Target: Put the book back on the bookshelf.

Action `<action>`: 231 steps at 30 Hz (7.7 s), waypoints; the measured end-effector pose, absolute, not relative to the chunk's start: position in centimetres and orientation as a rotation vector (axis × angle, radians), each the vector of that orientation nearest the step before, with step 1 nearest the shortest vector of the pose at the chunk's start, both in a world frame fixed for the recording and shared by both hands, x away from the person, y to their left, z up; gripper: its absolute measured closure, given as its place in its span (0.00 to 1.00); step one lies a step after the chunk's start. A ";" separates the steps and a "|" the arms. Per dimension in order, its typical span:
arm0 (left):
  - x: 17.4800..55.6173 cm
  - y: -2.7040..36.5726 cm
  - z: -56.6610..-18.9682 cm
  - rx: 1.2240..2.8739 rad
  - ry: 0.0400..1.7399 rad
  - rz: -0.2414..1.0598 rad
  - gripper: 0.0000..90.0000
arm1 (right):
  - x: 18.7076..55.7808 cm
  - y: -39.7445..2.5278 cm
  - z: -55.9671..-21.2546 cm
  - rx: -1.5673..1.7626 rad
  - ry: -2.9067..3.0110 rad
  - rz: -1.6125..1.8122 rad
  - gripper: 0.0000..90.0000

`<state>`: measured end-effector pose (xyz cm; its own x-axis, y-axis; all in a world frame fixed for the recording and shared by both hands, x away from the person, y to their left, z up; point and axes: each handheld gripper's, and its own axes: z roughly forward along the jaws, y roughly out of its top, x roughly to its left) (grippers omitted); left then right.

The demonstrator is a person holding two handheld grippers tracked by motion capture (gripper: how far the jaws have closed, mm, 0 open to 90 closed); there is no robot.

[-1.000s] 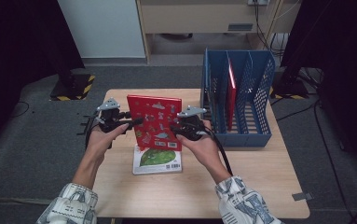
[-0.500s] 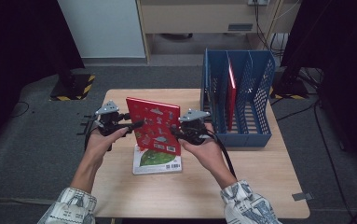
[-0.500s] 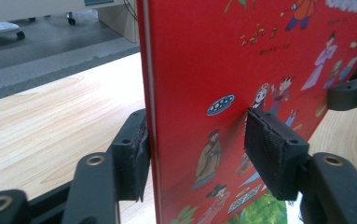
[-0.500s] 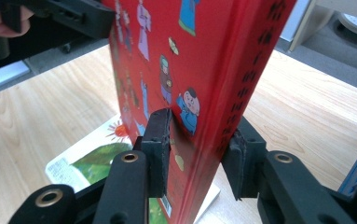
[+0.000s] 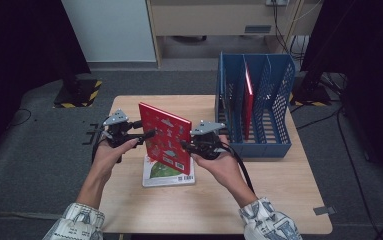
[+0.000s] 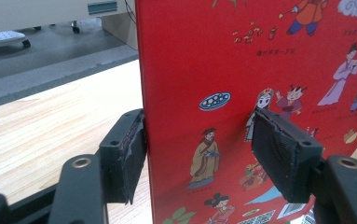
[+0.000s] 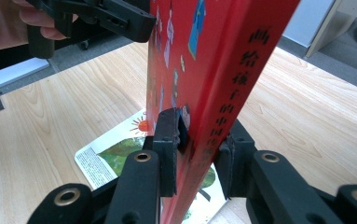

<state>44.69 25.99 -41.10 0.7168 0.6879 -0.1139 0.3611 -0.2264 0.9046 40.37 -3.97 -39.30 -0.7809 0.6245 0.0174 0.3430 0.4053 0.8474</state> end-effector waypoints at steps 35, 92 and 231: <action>42.9 27.1 -41.1 1.847 0.797 0.367 0.37 | 39.3 -0.9 -37.4 0.692 2.347 1.485 0.56; 42.7 26.8 -41.3 1.843 0.807 0.382 0.34 | 41.7 0.3 -36.0 0.707 2.313 1.583 0.86; 41.4 33.3 -53.7 2.046 1.333 0.541 0.00 | 36.0 -15.6 -35.0 0.916 2.074 1.599 0.88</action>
